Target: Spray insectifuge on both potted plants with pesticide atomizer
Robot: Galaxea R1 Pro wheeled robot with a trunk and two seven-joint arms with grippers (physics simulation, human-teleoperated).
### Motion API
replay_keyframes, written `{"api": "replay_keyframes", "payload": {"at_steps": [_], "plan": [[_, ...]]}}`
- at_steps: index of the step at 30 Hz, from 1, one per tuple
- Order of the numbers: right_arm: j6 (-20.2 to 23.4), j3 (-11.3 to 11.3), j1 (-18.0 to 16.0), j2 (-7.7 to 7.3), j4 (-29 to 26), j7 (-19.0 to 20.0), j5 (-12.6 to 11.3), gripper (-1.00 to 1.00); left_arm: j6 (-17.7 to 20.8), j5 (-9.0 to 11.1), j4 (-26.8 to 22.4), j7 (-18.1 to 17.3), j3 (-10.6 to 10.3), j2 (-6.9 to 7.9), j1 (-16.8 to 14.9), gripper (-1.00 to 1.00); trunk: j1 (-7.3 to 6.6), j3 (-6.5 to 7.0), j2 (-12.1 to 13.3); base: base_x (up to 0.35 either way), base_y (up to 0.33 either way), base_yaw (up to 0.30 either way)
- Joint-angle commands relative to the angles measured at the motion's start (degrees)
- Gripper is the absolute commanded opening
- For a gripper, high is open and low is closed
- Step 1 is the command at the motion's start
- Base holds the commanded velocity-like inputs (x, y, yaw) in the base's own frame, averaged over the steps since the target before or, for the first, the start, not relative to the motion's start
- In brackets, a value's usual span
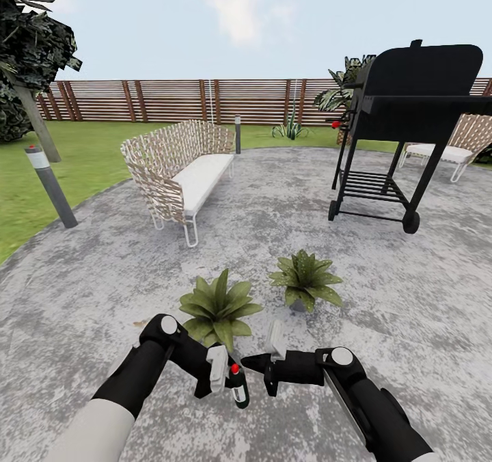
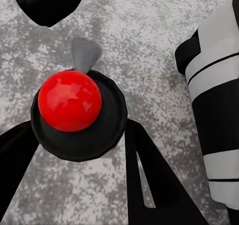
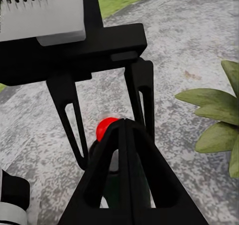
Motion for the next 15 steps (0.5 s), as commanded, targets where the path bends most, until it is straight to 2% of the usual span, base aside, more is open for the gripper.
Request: {"api": "replay_keyframes", "payload": {"at_steps": [1, 15], "plan": [[0.5, 0.0, 0.0, -0.03, -0.1, 0.1, 0.1, -1.0, 0.6, -0.3, -0.1, -0.3, 0.0, -0.03, 0.0, -1.0, -0.01, -0.05, 0.0, 0.0, 0.0, 0.0], [0.5, 0.0, 0.0, -0.03, 0.0, 0.1, 0.1, -1.0, 0.6, -0.2, -0.1, -0.4, 0.0, -0.39, -0.7, -1.0, -0.01, -0.05, 0.0, 0.0, 0.0, 0.0]]}}
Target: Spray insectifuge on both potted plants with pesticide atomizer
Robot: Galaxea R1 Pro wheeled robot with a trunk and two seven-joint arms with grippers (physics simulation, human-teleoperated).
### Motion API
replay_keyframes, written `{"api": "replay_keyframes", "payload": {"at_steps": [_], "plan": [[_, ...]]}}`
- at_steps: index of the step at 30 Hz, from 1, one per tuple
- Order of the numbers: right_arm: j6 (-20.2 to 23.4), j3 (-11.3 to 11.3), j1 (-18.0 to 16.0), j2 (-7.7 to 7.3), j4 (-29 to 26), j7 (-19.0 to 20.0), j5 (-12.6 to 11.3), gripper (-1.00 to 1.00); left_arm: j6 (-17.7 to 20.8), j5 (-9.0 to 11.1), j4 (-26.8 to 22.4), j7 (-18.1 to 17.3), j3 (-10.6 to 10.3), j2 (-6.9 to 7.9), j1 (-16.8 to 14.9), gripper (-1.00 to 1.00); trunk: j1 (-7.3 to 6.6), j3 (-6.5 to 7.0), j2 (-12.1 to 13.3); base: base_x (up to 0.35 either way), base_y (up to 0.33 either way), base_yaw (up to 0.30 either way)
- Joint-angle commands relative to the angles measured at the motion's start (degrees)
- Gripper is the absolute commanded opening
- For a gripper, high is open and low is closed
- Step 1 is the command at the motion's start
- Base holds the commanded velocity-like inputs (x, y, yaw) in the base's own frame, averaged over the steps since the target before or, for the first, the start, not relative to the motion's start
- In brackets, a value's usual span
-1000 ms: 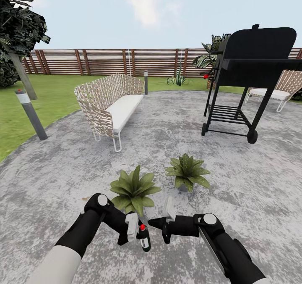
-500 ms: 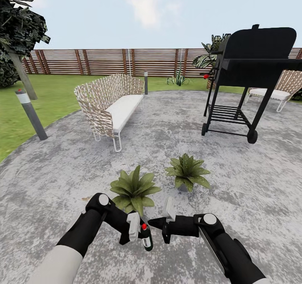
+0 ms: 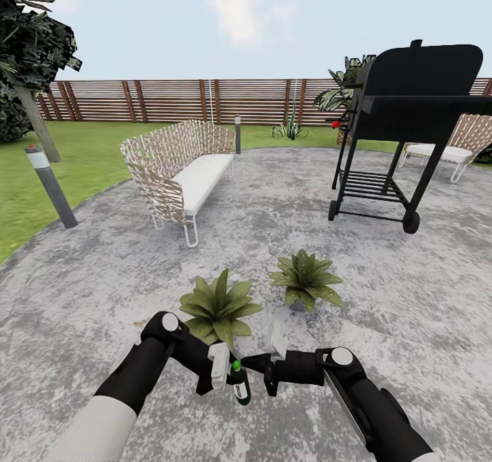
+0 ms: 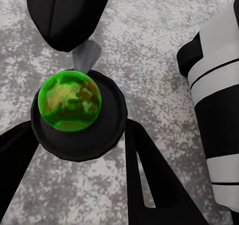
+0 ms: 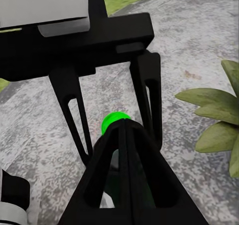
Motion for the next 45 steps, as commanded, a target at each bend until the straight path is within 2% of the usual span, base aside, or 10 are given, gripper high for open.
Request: {"api": "replay_keyframes", "payload": {"at_steps": [1, 9, 22, 23, 25, 30, 34, 37, 41, 45], "plan": [[0.5, 0.0, 0.0, -0.03, -0.1, 0.1, 0.1, -1.0, 0.6, -0.3, -0.1, -0.3, 0.0, -0.02, 0.0, -1.0, -0.01, -0.05, 0.0, 0.0, 0.0, 0.0], [0.5, 0.0, 0.0, -0.03, -0.2, 0.1, 0.1, -1.0, 0.5, -0.9, 0.4, 0.0, -0.1, 0.36, 0.2, -1.0, -0.01, -0.05, 0.0, 0.0, 0.0, 0.0], [0.4, -0.1, 0.0, -0.36, -0.2, 0.2, 0.1, -1.0, 0.4, -0.9, 0.4, -0.1, 0.5, 10.31, 0.0, -1.0, -0.01, -0.05, 0.0, 0.0, 0.0, 0.0], [0.5, -0.1, 0.0, -0.41, -0.2, 0.2, 0.1, 1.0, 0.5, -0.9, 0.3, -0.2, 0.5, 11.1, -0.1, -1.0, -0.01, -0.05, 0.0, 0.0, 0.0, 0.0], [0.5, -0.1, 0.0, -0.45, -0.2, 0.2, 0.1, 1.0, 0.5, -0.9, 0.3, -0.3, 1.6, 12.0, -0.1, -1.0, -0.01, -0.05, 0.0, 0.0, 0.0, 0.0], [0.4, -0.1, 0.0, -0.64, 0.3, 0.1, 0.3, 1.0, 0.8, -0.9, 0.1, -0.7, 9.6, 12.94, -2.3, -1.0, -0.01, -0.05, 0.0, 0.0, 0.0, 0.0], [0.2, -0.1, 0.0, -1.93, 2.6, -0.2, 2.3, 1.0, 8.0, -0.9, 0.1, -0.1, 14.1, 13.09, -5.1, -1.0, -0.01, -0.05, 0.0, 0.0, 0.0, 0.0], [-3.2, -1.9, 0.0, -4.85, 16.2, -3.0, 2.7, 1.0, 16.9, -1.0, 0.0, 0.3, 14.6, 12.6, -7.5, -1.0, -0.01, -0.05, 0.0, 0.0, 0.0, 0.0], [-14.4, -7.0, 0.0, -5.89, 30.2, -11.8, 2.7, 1.0, 27.9, -1.0, 0.1, 2.7, 14.5, 12.48, -9.8, -1.0, -0.01, -0.05, 0.0, 0.0, 0.0, 0.0], [-20.4, -8.3, 0.0, -6.0, 42.5, -27.6, 2.6, 1.0, 34.7, -1.0, 0.1, 4.4, 14.5, 11.96, -12.4, -1.0, -0.01, -0.05, 0.0, 0.0, 0.0, 0.0]]}}
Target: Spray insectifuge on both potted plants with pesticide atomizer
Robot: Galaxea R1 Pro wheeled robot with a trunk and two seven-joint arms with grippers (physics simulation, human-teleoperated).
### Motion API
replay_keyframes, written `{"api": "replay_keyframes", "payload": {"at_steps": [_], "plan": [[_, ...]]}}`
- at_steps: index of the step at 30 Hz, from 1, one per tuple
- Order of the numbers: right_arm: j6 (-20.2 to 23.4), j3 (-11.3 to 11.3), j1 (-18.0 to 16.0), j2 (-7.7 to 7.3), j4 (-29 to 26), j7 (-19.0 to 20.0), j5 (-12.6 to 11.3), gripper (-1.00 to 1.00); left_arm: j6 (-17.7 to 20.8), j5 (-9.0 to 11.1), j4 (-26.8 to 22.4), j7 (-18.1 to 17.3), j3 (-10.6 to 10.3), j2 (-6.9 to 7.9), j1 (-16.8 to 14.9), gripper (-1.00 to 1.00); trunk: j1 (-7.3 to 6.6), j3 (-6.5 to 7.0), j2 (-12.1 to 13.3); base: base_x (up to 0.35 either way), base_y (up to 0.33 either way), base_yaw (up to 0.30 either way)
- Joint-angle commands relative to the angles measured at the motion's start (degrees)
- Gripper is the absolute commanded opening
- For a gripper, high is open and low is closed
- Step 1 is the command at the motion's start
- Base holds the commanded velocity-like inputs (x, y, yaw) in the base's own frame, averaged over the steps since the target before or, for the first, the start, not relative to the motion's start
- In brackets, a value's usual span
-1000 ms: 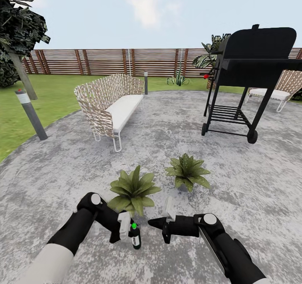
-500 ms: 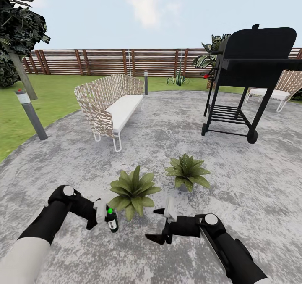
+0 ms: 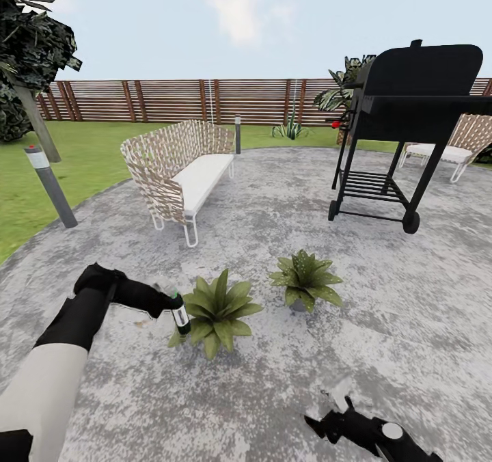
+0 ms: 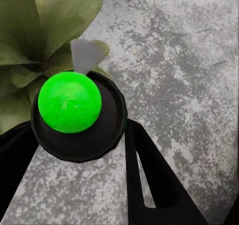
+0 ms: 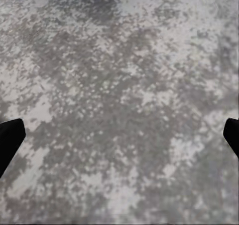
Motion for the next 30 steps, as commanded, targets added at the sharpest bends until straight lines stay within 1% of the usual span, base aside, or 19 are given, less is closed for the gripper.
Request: {"api": "replay_keyframes", "payload": {"at_steps": [1, 2, 3, 4, 5, 6, 7, 8, 9, 10, 11, 13, 14, 16, 18, 22, 24, 25, 30], "plan": [[-1.6, 0.0, 0.0, 0.18, 3.3, -6.6, 0.4, 1.0, 2.9, -0.4, 0.3, -0.4, 0.0, -0.13, -1.2, -1.0, -0.01, -0.05, 0.0, 0.0, 0.0, 0.0], [-3.5, -0.1, 0.0, 0.37, 6.3, -13.2, -0.3, 1.0, 6.0, -0.4, 0.6, -0.4, -0.3, -0.2, -2.4, -1.0, -0.01, -0.05, 0.0, 0.0, 0.0, 0.0], [-5.0, -0.1, 0.0, 0.45, 8.1, -17.3, -1.3, 1.0, 8.3, -0.6, 0.8, -0.4, -1.1, -0.21, -3.1, -1.0, -0.01, -0.05, 0.0, 0.0, 0.0, 0.0], [-7.4, -0.2, 0.0, 0.52, 10.7, -22.6, -3.9, 1.0, 11.9, -1.3, 0.9, -0.4, -3.1, -0.18, -4.0, -1.0, -0.01, -0.05, 0.0, 0.0, 0.0, 0.0], [-8.9, -0.2, 0.0, 0.54, 12.2, -25.3, -6.4, 1.0, 14.0, -1.9, 0.9, -0.4, -5.0, -0.2, -4.5, -1.0, -0.01, -0.05, 0.0, 0.0, 0.0, 0.0], [-10.5, -0.1, 0.0, 0.57, 14.0, -27.9, -11.0, 1.0, 16.1, -3.0, 1.1, -0.5, -8.6, -0.24, -5.2, -1.0, -0.01, -0.05, 0.0, 0.0, 0.0, 0.0], [-11.0, -0.1, 0.0, 0.58, 14.9, -29.0, -14.1, 1.0, 17.1, -3.7, 1.4, -0.5, -11.2, -0.29, -5.5, -1.0, -0.01, -0.05, 0.0, 0.0, 0.0, 0.0], [-11.6, -0.1, 0.0, 0.58, 15.7, -29.9, -18.3, 1.0, 18.0, -4.4, 2.3, -0.6, -14.4, -0.56, -6.0, -1.0, -0.01, -0.05, 0.0, 0.0, 0.0, 0.0], [-11.8, -0.1, 0.0, 0.57, 16.3, -30.3, -21.5, 1.0, 18.5, -4.9, 4.3, -0.7, -16.4, -1.31, -6.7, -1.0, -0.01, -0.05, 0.0, 0.0, 0.0, 0.0], [-11.9, -0.1, 0.0, 0.55, 16.5, -30.5, -22.9, 1.0, 18.7, -5.0, 6.4, -0.7, -17.2, -1.95, -7.4, -1.0, -0.01, -0.05, 0.0, 0.0, 0.0, 0.0], [-12.0, -0.1, 0.0, 0.52, 16.8, -30.7, -24.2, 1.0, 18.8, -5.2, 10.6, -0.7, -17.9, -3.02, -9.1, -1.0, -0.01, -0.05, 0.0, 0.0, 0.0, 0.0], [-12.1, -0.1, 0.0, 0.46, 18.0, -30.9, -25.2, 1.0, 19.0, -5.3, 18.3, -0.7, -18.3, -4.54, -13.1, -1.0, -0.01, -0.05, 0.0, 0.0, 0.0, 0.0], [-12.2, -0.1, 0.0, 0.38, 18.7, -30.9, -25.5, 1.0, 19.0, -5.3, 23.1, -0.7, -18.4, -5.45, -16.2, -1.0, -0.01, -0.05, 0.0, 0.0, 0.0, 0.0], [-12.2, -0.1, 0.0, 0.34, 19.0, -30.9, -25.7, 1.0, 19.0, -5.3, 28.1, -0.7, -18.6, -6.7, -19.5, -1.0, -0.01, -0.05, 0.0, 0.0, 0.0, 0.0], [-12.2, -0.1, 0.0, 0.31, 19.1, -30.9, -25.7, 1.0, 18.9, -5.4, 30.5, -0.6, -18.7, -7.62, -21.0, -1.0, -0.01, -0.05, 0.0, 0.0, 0.0, 0.0], [-12.2, -0.1, 0.0, 0.16, 19.2, -30.9, -25.7, 1.0, 19.0, -7.1, 31.5, -0.5, -18.9, -8.12, -21.4, -1.0, -0.01, -0.05, 0.0, 0.0, 0.0, 0.0], [-12.2, 0.0, 0.0, 0.32, 19.2, -30.9, -25.7, 1.0, 19.0, -9.5, 31.2, -0.5, -18.7, -8.19, -21.2, -1.0, -0.01, -0.05, 0.0, 0.0, 0.0, 0.0], [-12.2, 0.0, 0.0, 0.35, 19.2, -30.9, -25.8, 1.0, 19.0, -10.0, 31.1, -0.5, -18.7, -8.17, -21.2, -1.0, -0.01, -0.05, 0.0, 0.0, 0.0, 0.0], [-12.2, -0.1, 0.0, 0.33, 19.2, -31.0, -25.8, 1.0, 19.0, -10.9, 31.3, -0.6, -18.4, -8.07, -21.0, -1.0, -0.01, -0.05, 0.0, 0.031, -0.01, 0.009]]}}
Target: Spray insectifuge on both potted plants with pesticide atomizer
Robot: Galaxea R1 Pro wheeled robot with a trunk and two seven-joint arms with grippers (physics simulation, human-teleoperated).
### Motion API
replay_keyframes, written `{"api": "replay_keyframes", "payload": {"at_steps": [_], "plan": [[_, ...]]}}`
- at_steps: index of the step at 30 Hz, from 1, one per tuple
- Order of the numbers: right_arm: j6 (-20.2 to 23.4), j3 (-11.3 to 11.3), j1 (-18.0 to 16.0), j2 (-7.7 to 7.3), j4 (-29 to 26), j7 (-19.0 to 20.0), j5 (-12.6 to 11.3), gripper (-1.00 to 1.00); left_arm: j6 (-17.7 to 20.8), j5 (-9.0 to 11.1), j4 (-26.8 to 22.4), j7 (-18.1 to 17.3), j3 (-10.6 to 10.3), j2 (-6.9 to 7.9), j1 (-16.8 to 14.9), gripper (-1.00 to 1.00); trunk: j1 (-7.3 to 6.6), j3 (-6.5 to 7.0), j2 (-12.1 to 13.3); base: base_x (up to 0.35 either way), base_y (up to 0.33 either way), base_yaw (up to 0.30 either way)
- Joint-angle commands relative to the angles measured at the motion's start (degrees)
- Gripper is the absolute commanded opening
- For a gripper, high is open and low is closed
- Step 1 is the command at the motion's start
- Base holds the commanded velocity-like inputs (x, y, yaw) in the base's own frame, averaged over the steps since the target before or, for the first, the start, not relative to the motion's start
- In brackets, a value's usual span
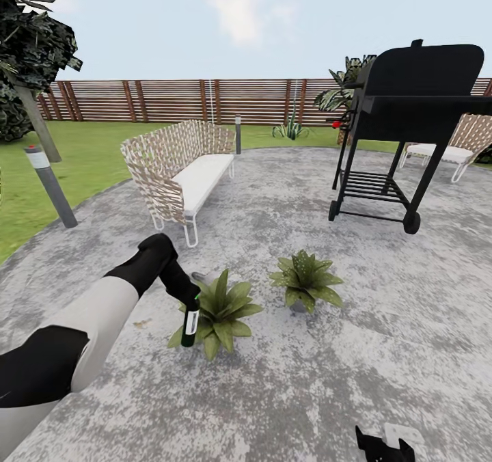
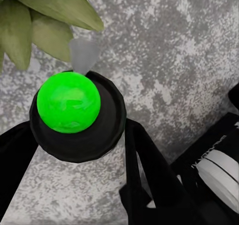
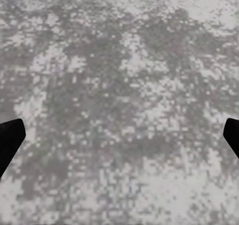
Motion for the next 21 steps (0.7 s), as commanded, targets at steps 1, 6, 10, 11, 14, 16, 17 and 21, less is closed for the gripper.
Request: {"api": "replay_keyframes", "payload": {"at_steps": [1, 6, 10, 11, 14, 16, 17, 21], "plan": [[-0.2, 0.5, 0.0, -0.02, 0.0, 0.1, -0.6, 1.0, 0.6, -0.4, 0.1, -0.6, -0.2, 0.04, 0.0, -1.0, 0.0, -0.05, 0.0, 0.177, -0.11, 0.137], [-0.2, 0.5, 0.0, -0.02, 0.0, 0.1, -0.6, 1.0, 0.6, -0.3, 0.3, -0.6, -0.3, 0.04, 0.1, -1.0, 0.0, -0.05, 0.0, 0.26, -0.12, 0.247], [-0.2, 0.5, 0.0, -0.02, 0.0, 0.1, -0.6, 1.0, 0.5, -0.3, 0.3, -0.6, -0.4, -0.05, 0.2, -1.0, 0.0, -0.05, 0.0, 0.321, -0.022, 0.218], [-0.2, 0.5, 0.0, -0.02, 0.0, 0.1, -0.6, 1.0, 0.5, -0.3, 0.3, -0.6, -0.4, -0.09, 0.3, -1.0, 0.0, -0.05, 0.0, 0.286, -0.094, 0.068], [-0.2, 0.5, 0.0, -0.02, 0.0, 0.1, -0.6, 1.0, 0.5, -0.3, 0.4, -0.6, -0.4, -0.43, 0.8, -1.0, 0.0, -0.05, 0.0, 0.19, -0.189, 0.027], [-0.2, 0.5, 0.0, -0.07, 0.0, 0.1, -0.7, 1.0, 0.4, -0.3, 0.4, -0.6, -0.4, -0.73, 1.2, -1.0, 0.0, -0.05, 0.0, 0.058, -0.254, 0.005], [-0.2, 0.5, 0.0, -0.09, 0.0, 0.1, -0.7, 1.0, 0.4, -0.3, 0.4, -0.5, -0.4, -0.83, 1.2, -1.0, 0.0, -0.05, 0.0, 0.018, -0.267, 0.002], [-0.2, 0.5, 0.0, -0.05, 0.0, 0.1, -0.7, 1.0, 0.4, -1.1, 0.4, -0.5, -0.5, -1.04, 1.2, -1.0, 0.0, -0.27, 0.0, 0.005, -0.271, 0.0]]}}
